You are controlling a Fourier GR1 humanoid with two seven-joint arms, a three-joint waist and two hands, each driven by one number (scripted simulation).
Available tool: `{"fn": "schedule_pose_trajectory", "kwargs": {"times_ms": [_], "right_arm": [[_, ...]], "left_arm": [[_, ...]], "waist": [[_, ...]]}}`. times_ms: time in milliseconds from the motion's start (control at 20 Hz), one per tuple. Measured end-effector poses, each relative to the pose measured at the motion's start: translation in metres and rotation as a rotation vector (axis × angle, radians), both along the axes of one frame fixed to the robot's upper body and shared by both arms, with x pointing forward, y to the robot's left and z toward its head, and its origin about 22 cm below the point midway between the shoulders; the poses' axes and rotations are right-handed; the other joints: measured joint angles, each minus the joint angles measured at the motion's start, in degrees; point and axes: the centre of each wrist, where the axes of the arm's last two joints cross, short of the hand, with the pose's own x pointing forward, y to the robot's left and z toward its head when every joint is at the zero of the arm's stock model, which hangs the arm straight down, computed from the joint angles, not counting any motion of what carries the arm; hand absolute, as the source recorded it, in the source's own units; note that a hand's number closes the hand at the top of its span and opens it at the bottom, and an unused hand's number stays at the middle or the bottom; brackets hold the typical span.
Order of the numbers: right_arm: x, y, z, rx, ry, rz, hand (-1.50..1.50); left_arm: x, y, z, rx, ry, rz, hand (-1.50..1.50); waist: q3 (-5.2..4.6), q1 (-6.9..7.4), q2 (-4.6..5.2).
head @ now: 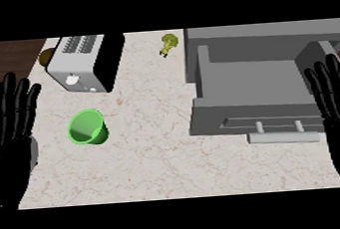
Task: Pick up the cup, place it into the drawer and close the drawer
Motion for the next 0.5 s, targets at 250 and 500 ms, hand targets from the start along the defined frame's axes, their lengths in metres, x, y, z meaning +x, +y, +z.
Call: {"fn": "schedule_pose_trajectory", "kwargs": {"times_ms": [250,500], "right_arm": [[-0.001,0.000,0.004,0.031,-0.019,-0.019,-1.50],[0.000,-0.006,0.001,-0.018,0.034,-0.024,-1.50]], "left_arm": [[-0.005,0.007,-0.005,-0.023,0.015,-0.051,-1.50],[0.000,0.011,-0.023,-0.178,0.146,-0.114,-1.50]], "waist": [[0.12,-1.68,0.70],[0.13,-2.24,0.95]]}}
